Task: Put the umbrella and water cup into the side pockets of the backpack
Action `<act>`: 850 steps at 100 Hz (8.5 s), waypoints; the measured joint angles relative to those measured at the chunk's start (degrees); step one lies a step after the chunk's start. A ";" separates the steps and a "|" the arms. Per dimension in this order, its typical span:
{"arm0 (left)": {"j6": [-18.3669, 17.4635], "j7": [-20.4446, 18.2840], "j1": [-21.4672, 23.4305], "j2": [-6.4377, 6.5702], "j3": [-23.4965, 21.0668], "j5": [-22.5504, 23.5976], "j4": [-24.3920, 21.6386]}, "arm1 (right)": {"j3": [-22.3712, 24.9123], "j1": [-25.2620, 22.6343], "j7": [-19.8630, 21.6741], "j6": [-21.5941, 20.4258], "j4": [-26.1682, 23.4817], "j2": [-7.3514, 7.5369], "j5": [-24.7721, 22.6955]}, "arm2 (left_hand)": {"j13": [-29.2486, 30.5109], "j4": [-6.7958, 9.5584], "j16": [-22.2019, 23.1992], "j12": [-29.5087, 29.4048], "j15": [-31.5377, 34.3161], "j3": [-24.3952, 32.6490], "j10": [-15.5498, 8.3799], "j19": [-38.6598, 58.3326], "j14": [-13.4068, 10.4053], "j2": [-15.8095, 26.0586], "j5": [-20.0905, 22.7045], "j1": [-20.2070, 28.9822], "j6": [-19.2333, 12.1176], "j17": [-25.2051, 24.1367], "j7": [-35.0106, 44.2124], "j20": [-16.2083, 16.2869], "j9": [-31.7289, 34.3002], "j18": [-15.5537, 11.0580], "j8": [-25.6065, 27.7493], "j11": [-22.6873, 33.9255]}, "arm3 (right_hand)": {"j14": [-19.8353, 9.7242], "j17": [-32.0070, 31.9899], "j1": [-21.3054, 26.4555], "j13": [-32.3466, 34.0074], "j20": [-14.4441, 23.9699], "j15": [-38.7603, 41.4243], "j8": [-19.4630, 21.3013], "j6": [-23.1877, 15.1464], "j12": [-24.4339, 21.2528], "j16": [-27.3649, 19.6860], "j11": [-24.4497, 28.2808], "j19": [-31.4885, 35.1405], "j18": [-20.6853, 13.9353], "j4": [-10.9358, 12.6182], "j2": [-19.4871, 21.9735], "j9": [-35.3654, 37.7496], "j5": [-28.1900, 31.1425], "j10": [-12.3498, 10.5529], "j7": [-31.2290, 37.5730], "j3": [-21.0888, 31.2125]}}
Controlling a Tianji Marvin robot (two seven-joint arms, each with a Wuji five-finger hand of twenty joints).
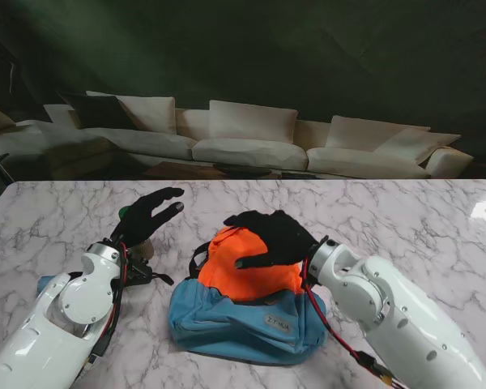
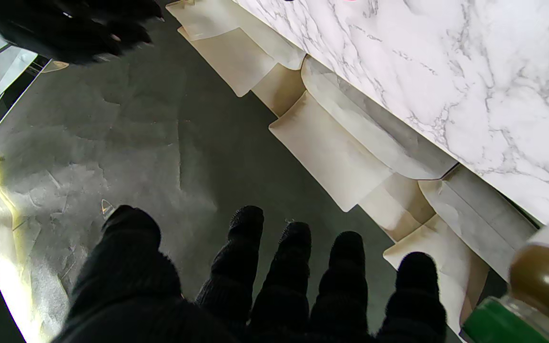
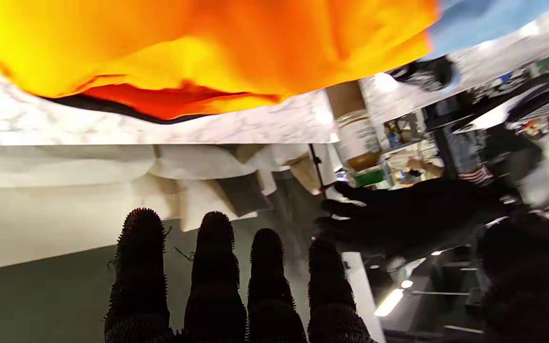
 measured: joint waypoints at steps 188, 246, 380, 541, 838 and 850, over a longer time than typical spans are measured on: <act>0.31 0.12 0.11 -0.02 0.01 -0.45 0.01 | -40.85 34.37 -9.49 27.27 47.34 -12.37 10.07 | 0.01 0.00 0.01 0.00 0.00 0.00 0.00 0.00 0.00 0.00 0.00 0.00 0.01 0.00 0.00 0.01 0.00 0.00 0.00 0.00 | -4.05 -5.53 2.35 4.20 -4.30 1.38 12.82 2.60 6.97 0.85 15.76 -9.84 -0.10 -1.84 -17.84 9.61 2.46 -5.58 -0.26 11.07; 0.22 0.04 0.07 0.00 0.09 -0.41 0.05 | -39.10 34.00 -20.39 21.24 58.48 -19.66 15.80 | 0.01 0.00 0.01 0.63 0.00 0.00 0.00 0.00 0.00 0.00 0.00 0.00 0.01 0.00 0.00 0.01 0.00 0.00 0.00 0.01 | -6.55 14.77 21.60 35.95 -5.35 22.06 -1.48 -17.44 13.20 13.59 33.89 1.74 -11.53 -14.10 -28.26 48.17 33.81 -4.34 43.95 28.02; -0.37 0.21 -0.28 0.01 0.27 0.43 0.41 | 2.81 5.75 -32.45 8.21 3.75 -4.08 -9.43 | 0.01 0.00 0.52 2.15 0.00 0.00 0.00 0.00 0.00 0.00 -0.08 0.00 0.02 0.00 0.00 0.01 0.68 -0.01 0.00 0.72 | -3.89 21.82 27.40 40.43 -0.27 24.42 8.45 -16.21 23.10 18.43 41.36 12.33 -11.39 -13.93 -27.15 49.08 36.46 -0.91 44.00 31.16; 6.37 -13.34 -20.34 1.83 18.11 -2.83 2.77 | 1.54 4.06 -35.20 4.73 3.79 -3.66 -11.87 | 6.77 -0.03 5.98 -0.53 7.62 0.26 8.45 22.33 0.50 -20.24 -20.30 4.34 9.24 5.38 -9.70 -3.60 -7.92 -8.53 -15.85 -1.76 | -3.88 21.11 27.44 39.86 -0.05 25.26 9.46 -15.77 21.93 17.72 44.15 12.35 -10.43 -12.80 -25.98 48.80 35.47 -0.89 44.01 31.10; -16.29 -20.78 -2.85 5.01 -4.37 18.03 -10.03 | 7.88 -4.74 -24.38 6.87 -7.20 -2.01 -13.58 | 12.81 0.12 13.03 8.92 10.86 1.77 -2.06 36.81 -0.18 -11.62 2.36 -1.03 -3.90 3.35 9.22 2.11 8.30 -5.80 10.40 8.68 | -2.80 45.23 28.64 48.69 11.79 43.15 -5.26 -11.22 17.22 20.37 22.55 38.07 -8.69 -10.97 -29.42 51.23 41.15 -2.58 33.19 25.76; -17.76 -30.08 -1.48 7.05 -7.04 15.83 -11.28 | 7.67 -4.33 -24.25 6.98 -6.82 -2.01 -13.16 | 12.78 0.12 23.34 15.74 16.23 1.19 -2.19 41.41 -0.30 -11.65 6.46 -6.11 -5.85 3.68 16.28 7.70 9.29 -5.17 16.54 12.38 | -2.80 45.23 28.64 48.70 11.79 42.87 -5.26 -11.22 17.22 20.37 22.55 37.68 -8.69 -10.98 -29.40 51.23 41.15 -2.59 33.18 25.74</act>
